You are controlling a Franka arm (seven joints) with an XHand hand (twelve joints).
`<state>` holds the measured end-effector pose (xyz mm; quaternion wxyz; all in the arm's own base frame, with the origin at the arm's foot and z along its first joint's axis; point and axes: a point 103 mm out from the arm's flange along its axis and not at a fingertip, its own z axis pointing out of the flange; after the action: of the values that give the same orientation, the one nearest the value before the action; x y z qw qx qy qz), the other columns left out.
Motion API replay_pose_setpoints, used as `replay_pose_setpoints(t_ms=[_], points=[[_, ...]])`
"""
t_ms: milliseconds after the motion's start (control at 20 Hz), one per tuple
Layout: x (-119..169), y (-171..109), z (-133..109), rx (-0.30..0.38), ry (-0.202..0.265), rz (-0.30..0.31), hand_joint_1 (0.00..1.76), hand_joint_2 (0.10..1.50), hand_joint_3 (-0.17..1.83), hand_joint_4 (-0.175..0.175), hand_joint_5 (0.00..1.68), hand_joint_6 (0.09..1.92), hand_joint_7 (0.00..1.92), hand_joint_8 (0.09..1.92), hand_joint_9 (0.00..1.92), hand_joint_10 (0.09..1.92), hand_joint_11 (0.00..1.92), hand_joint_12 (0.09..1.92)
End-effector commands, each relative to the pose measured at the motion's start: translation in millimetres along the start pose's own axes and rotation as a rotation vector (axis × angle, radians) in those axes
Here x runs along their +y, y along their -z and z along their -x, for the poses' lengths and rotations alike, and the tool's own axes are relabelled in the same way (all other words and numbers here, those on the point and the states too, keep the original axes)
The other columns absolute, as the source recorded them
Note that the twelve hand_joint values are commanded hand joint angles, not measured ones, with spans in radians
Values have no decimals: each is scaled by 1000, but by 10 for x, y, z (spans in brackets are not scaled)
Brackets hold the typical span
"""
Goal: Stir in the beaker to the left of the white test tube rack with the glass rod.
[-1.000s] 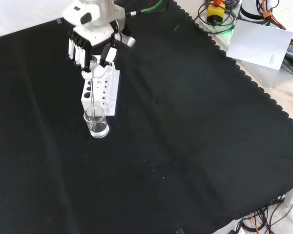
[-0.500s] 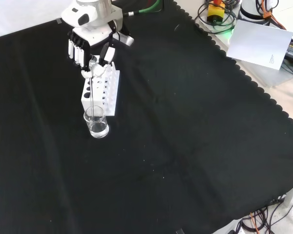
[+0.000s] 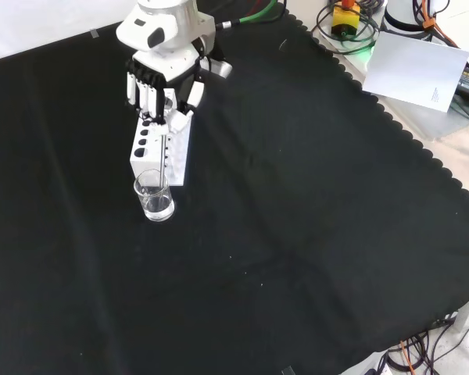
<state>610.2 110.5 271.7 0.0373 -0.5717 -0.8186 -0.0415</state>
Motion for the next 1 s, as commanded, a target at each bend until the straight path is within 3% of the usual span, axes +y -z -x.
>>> replay_pose_setpoints(t_ms=[50,350,650,1000], points=[[137,-78,-62,3,20,-6,1312,844,344,-175,1315,142,1238,928,1705,681,1187,848],[279,-118,309,-1,-24,-6,1312,846,340,-175,1316,139,1238,928,1705,682,1188,847],[170,-62,632,0,-77,2,1312,848,337,-175,1317,135,1238,927,1705,683,1190,847],[-95,85,513,19,-86,9,1312,850,333,-175,1318,131,1237,929,1705,684,1191,846]])
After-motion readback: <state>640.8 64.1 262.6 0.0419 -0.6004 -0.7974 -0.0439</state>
